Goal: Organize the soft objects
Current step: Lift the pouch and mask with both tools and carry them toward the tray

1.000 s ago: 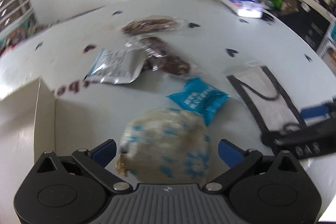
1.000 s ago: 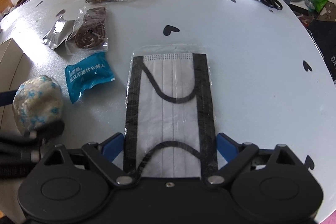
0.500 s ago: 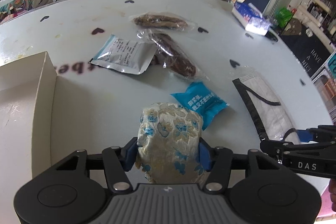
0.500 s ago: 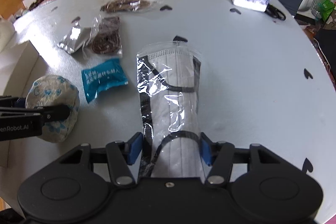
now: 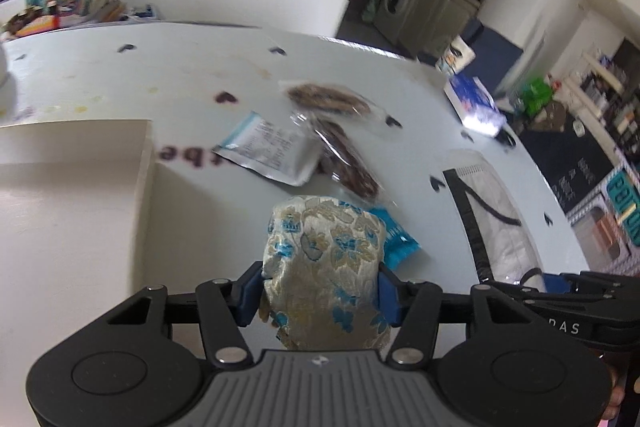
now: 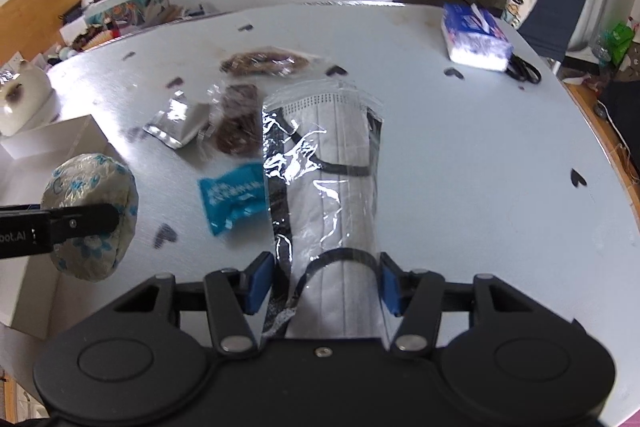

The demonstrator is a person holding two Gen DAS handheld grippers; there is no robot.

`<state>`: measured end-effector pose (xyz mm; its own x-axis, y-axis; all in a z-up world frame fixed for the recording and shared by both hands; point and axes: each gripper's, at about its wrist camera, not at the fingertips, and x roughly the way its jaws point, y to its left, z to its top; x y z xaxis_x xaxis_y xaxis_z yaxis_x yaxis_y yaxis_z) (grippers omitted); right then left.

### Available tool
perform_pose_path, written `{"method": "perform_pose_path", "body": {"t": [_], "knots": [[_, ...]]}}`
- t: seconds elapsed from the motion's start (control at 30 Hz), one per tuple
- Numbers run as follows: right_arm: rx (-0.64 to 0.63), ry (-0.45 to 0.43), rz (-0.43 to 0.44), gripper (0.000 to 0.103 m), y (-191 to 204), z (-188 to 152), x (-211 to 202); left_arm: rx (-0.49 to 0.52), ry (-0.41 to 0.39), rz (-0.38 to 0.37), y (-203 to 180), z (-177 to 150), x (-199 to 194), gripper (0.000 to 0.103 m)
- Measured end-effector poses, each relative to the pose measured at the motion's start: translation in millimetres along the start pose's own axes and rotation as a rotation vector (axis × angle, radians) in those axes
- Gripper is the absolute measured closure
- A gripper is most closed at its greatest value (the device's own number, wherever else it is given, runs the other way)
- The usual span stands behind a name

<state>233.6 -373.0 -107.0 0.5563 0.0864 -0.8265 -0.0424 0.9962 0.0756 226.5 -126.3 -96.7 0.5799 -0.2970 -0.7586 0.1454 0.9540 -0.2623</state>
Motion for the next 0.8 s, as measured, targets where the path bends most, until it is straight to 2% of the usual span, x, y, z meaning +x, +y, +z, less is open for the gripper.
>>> {"method": "perform_pose_path", "body": {"t": [0.23, 0.47, 0.8], "knots": [[-0.048, -0.04, 0.041, 0.047, 32.7, 9.4, -11.2, -0.086, -0.077, 0.031, 48.9, 6.9, -36.4, 0.046], [-0.068, -0.071, 0.059, 0.046, 83.4, 12.8, -21.9, -0.117, -0.125, 0.078, 121.9, 22.1, -69.8, 0.046], [-0.046, -0.074, 0.064, 0.046, 182.6, 5.8, -30.2, -0.139, -0.111, 0.1, 234.8, 41.2, -93.5, 0.046]]}}
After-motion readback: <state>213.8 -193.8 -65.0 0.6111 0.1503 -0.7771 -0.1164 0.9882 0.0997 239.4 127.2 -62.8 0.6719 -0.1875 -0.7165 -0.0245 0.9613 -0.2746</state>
